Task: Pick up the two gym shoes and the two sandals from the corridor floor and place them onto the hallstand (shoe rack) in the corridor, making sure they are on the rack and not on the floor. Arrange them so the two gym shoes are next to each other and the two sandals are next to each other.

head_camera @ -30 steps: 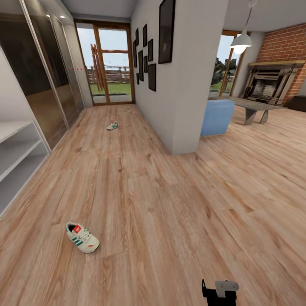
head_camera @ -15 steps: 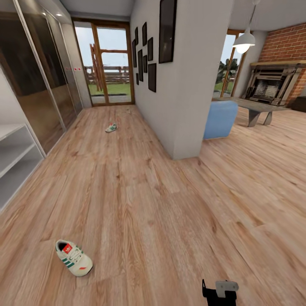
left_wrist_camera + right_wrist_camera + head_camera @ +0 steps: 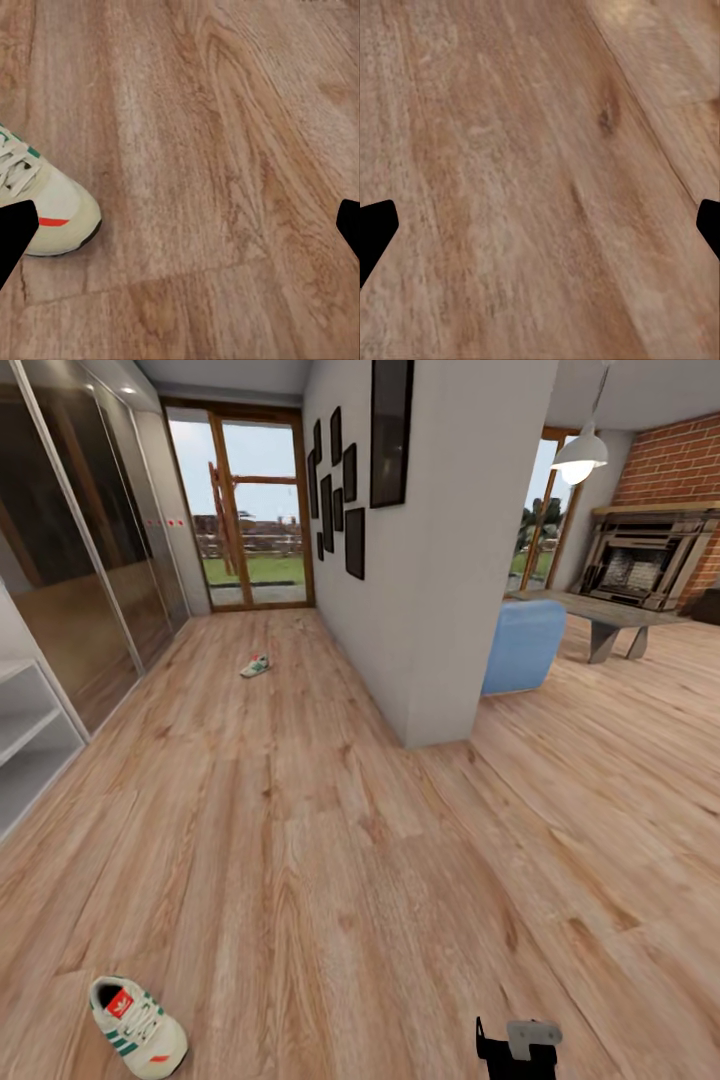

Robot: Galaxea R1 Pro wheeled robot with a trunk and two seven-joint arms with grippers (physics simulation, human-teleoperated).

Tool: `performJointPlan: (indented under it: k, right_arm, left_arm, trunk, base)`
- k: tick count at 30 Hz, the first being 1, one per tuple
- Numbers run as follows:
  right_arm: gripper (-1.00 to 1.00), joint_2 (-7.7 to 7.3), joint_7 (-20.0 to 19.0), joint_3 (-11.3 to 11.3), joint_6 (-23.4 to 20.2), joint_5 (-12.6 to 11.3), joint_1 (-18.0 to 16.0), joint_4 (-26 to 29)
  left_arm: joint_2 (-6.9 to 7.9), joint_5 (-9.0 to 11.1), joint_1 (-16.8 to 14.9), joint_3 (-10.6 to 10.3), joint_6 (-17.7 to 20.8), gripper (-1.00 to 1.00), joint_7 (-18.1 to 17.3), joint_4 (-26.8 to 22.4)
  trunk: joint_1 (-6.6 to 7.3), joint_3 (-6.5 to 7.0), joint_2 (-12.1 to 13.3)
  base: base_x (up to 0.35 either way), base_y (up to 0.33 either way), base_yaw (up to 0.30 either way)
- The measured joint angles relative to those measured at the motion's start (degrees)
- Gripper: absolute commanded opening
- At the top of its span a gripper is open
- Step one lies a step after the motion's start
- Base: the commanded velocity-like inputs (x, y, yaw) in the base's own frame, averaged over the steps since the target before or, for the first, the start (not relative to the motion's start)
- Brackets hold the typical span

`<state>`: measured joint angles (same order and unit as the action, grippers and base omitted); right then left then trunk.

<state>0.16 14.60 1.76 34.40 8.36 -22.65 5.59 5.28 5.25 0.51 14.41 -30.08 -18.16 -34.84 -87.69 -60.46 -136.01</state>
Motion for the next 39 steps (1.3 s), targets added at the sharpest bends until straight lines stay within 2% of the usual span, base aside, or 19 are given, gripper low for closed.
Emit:
performJointPlan:
  k: [9,39]
  right_arm:
    - [1.00,0.06,0.0,0.0,0.0,0.0,0.0,0.0]
    - [1.00,0.08,0.0,0.0,0.0,-0.1,0.0,0.0]
  left_arm:
    - [0.02,0.1,0.0,0.1,0.0,1.00,0.0,0.0]
    - [0.08,0.2,0.0,0.0,0.0,1.00,0.0,0.0]
  trunk:
    - [0.00,0.00,0.0]
    - [0.00,0.00,0.0]
  base:
    - [0.335,-0.121,0.000]
    - [0.339,-0.002,0.011]
